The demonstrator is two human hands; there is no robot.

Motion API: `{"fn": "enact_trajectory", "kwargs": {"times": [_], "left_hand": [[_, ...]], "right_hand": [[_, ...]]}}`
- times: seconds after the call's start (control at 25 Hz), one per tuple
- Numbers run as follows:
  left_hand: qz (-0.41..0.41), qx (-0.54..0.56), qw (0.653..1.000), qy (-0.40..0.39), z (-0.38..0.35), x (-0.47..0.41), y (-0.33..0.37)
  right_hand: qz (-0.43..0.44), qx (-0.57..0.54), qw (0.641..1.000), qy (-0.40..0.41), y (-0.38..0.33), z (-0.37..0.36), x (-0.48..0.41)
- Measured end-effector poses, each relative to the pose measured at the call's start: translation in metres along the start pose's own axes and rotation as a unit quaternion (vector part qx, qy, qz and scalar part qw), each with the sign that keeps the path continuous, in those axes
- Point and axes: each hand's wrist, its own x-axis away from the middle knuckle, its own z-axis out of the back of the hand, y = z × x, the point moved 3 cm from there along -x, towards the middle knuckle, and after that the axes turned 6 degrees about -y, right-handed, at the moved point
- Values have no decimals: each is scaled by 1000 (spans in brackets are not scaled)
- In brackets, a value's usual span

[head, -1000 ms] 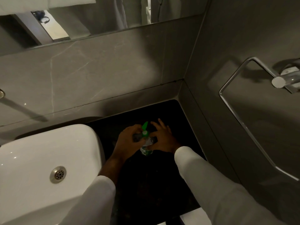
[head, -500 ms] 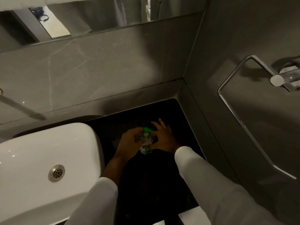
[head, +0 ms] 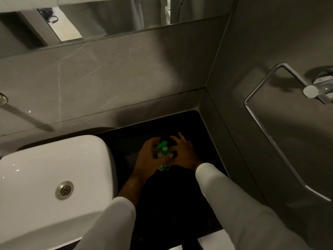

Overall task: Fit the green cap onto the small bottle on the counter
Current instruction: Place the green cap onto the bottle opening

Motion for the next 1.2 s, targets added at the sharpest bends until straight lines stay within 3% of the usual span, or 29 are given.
{"fn": "enact_trajectory", "kwargs": {"times": [0.08,0.28,0.44,0.64,0.76,0.96,1.2], "left_hand": [[1,-24,999,23,2,0,2],[10,45,999,-29,-1,-3,-12],[-8,-30,1000,-3,-1,-3,-6],[-12,-56,992,-109,10,-9,5],[-29,-170,984,-46,15,-10,12],[-16,-201,974,101,4,1,0],[-17,-249,951,184,-3,10,0]], "right_hand": [[8,24,1000,2,-2,-1,0],[14,10,1000,0,0,2,3],[29,46,999,-2,-3,-2,3],[33,42,998,-23,1,-2,2],[32,44,998,-18,0,-3,-1],[19,38,999,-11,-3,-4,-3],[40,73,997,-7,-10,-9,-2]]}}
